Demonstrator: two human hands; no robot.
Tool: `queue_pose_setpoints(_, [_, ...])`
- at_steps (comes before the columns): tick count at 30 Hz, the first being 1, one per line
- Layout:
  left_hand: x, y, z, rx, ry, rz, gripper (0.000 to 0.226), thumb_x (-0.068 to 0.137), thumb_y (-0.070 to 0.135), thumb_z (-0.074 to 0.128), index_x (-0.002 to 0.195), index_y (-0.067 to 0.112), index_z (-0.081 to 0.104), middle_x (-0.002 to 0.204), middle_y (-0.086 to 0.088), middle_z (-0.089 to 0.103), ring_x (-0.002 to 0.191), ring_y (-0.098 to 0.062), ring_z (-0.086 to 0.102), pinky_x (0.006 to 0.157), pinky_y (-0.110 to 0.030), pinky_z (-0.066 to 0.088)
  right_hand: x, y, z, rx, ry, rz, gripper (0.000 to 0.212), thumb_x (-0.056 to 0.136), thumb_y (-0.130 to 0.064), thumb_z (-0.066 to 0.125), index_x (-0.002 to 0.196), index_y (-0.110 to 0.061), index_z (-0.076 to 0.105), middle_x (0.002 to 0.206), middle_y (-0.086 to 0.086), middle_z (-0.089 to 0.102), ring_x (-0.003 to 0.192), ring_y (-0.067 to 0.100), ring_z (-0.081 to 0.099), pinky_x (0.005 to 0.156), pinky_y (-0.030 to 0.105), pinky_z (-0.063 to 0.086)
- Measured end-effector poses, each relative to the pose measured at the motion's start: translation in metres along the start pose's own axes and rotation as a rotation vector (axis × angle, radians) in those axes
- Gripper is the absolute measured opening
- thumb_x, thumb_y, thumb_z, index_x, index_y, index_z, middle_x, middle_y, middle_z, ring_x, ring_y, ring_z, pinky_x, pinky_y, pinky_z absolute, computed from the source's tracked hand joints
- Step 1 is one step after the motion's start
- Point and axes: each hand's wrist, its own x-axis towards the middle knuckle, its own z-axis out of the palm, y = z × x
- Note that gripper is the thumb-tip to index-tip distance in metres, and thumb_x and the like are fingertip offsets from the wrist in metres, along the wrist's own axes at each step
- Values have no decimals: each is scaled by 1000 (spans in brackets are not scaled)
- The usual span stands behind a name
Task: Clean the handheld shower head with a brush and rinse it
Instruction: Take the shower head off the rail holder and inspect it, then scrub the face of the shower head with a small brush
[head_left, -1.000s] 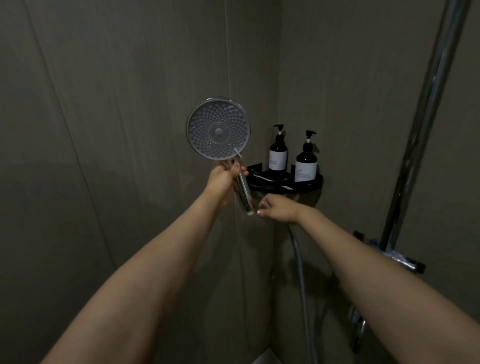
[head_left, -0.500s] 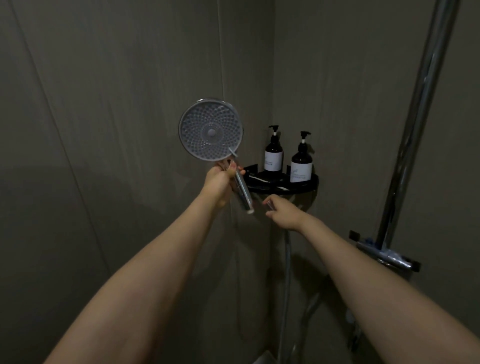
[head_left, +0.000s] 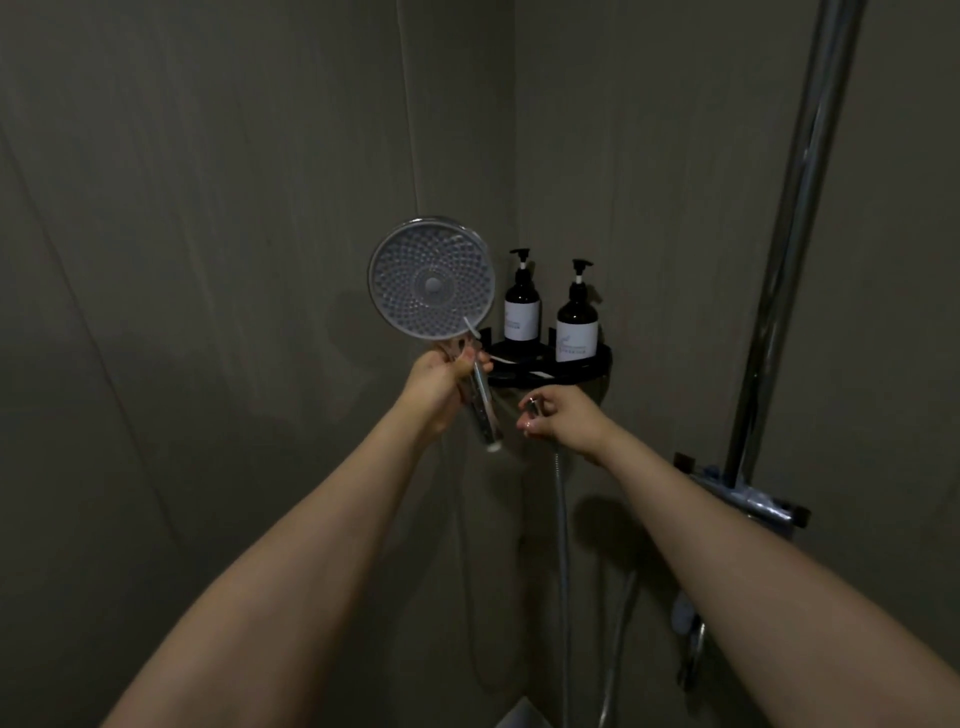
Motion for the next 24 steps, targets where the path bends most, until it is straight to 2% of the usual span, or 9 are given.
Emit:
queue_pose_setpoints(2, [-3, -5, 5, 27, -38, -21, 22, 97, 3, 39, 82, 10, 54, 74, -2, 59, 67, -8, 62, 66, -15, 53, -2, 5, -4, 44, 59, -10, 32, 79, 10, 63, 111, 8, 60, 100, 25, 64, 87, 20, 57, 88, 33, 49])
queue_pose_setpoints(4, [-6, -13, 11, 60, -67, -33, 21, 96, 3, 41, 82, 9, 55, 64, 4, 67, 61, -3, 65, 62, -14, 54, -3, 9, -9, 60, 100, -6, 33, 78, 7, 66, 110, 6, 63, 89, 10, 61, 81, 15, 55, 78, 24, 48])
queue_pose_setpoints(6, [-7, -23, 19, 54, -95, -53, 19, 95, 2, 42, 84, 9, 56, 58, 6, 69, 58, -1, 66, 60, -14, 55, -6, 14, -14, 97, 117, 12, 33, 77, 9, 65, 110, 7, 63, 80, 2, 58, 71, 8, 53, 72, 22, 47])
queue_pose_setpoints(11, [-11, -53, 47, 27, -162, -169, 19, 95, 2, 43, 83, 7, 57, 61, 3, 68, 62, -8, 67, 62, -20, 57, -16, 31, -35, 121, 211, 38, 31, 78, 10, 64, 109, 12, 61, 90, 10, 61, 61, 0, 57, 66, 14, 47])
queue_pose_setpoints(13, [-12, -65, 61, 30, -173, -212, 21, 95, 1, 42, 81, 7, 57, 56, 4, 68, 60, -7, 66, 62, -18, 56, -24, 39, -47, 155, 256, 60, 32, 78, 10, 63, 110, 12, 60, 84, 8, 63, 52, -8, 59, 67, 14, 47])
queue_pose_setpoints(15, [-13, -78, 76, 16, -179, -251, 20, 95, 2, 43, 82, 8, 57, 55, 5, 68, 65, -10, 65, 64, -19, 55, -34, 49, -59, 163, 288, 83, 32, 78, 11, 62, 110, 11, 60, 77, 2, 61, 48, -13, 56, 63, 8, 47])
queue_pose_setpoints(18, [-17, -97, 99, 17, -194, -295, 20, 95, 4, 44, 82, 10, 57, 59, 5, 66, 58, -4, 64, 57, -15, 54, -51, 64, -79, 153, 364, 118, 35, 79, 10, 63, 114, 9, 59, 85, 7, 61, 50, -11, 57, 58, 3, 45])
queue_pose_setpoints(21, [-20, -114, 124, 34, -239, -325, 20, 95, 4, 45, 81, 11, 58, 57, 6, 67, 60, -7, 64, 58, -17, 54, -73, 79, -102, 189, 404, 194, 32, 81, 9, 61, 113, 6, 59, 85, 8, 63, 64, 3, 61, 65, 12, 51])
queue_pose_setpoints(24, [-25, -124, 147, 26, -283, -368, 20, 95, 3, 43, 82, 9, 57, 63, 2, 66, 53, -6, 65, 55, -18, 55, -96, 93, -126, 173, 427, 258, 32, 82, 8, 60, 113, 0, 60, 77, -1, 62, 62, 3, 61, 57, 8, 51])
